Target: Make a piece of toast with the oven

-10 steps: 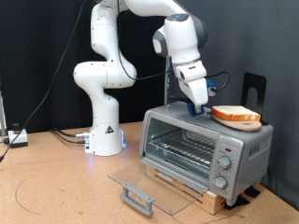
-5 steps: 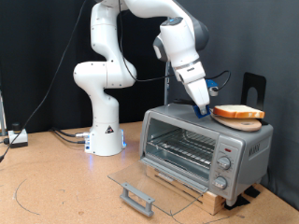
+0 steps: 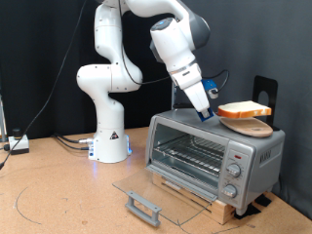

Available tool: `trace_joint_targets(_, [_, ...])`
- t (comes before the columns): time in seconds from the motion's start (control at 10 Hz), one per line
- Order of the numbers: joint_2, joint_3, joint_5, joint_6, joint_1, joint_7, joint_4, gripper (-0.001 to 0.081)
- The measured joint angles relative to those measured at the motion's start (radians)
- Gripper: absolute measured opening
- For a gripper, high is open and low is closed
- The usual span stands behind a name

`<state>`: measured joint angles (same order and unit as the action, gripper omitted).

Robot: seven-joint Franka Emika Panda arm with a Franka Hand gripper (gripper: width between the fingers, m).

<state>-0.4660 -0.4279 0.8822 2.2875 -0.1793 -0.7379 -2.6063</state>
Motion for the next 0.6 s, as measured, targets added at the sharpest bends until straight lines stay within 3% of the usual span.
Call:
trace_joint_targets(0.4, [-0.034, 0.029, -0.033, -0.046, -0.009, -0.015, -0.01, 0.0395])
trace_joint_targets(0.6, [-0.04, 0.08, -0.053, -0.047, -0.031, -0.089, -0.031, 0.0395])
